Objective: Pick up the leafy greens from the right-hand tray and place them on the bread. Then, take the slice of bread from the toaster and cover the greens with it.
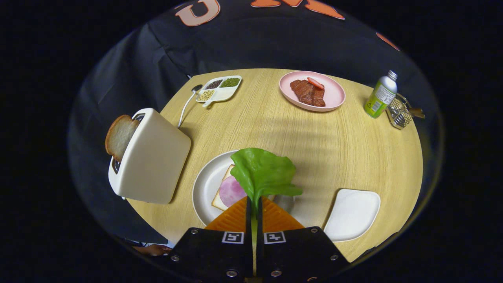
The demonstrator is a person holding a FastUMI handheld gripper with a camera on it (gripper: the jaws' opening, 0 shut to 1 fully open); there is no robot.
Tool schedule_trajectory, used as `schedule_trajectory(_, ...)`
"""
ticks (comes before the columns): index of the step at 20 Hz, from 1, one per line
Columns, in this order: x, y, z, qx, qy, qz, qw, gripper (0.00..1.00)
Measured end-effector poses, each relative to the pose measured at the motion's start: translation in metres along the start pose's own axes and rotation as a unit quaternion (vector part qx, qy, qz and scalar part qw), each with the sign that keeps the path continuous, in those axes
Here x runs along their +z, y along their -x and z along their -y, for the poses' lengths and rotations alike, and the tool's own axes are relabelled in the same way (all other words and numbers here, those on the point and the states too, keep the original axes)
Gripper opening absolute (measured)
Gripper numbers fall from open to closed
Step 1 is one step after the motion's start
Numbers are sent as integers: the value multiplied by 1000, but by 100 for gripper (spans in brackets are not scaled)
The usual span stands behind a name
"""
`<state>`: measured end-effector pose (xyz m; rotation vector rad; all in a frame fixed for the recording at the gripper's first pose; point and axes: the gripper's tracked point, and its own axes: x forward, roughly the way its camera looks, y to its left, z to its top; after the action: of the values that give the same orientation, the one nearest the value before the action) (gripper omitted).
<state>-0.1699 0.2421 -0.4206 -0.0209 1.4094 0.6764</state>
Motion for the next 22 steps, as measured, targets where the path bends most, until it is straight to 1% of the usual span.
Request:
schedule_trajectory(3,-4,-14,-7,-11,14,-15,1000,4)
schedule_trajectory(5,-8,-23,-12,-16,2,-36,999,5)
schedule_trajectory(7,-8,-31,-11,-23,-7,-40,999,6)
schedule_trajectory(9,-7,-33,-12,-23,-8,-40,999,11)
schedule_trajectory(10,-7,-34,-9,-28,-7,-39,999,19)
schedule_trajectory(14,-3,-28,0,-50,0,-23,998,31)
schedule_trajectory(17,4,-12,-9,-40,-1,-3,999,44)
schedule_trajectory(19,15,1,-12,-44,13,18,999,51)
schedule_trajectory(20,20,10,-14,-47,19,26,998,59)
schedule_trajectory(22,36,28,-29,-43,29,46,998,66)
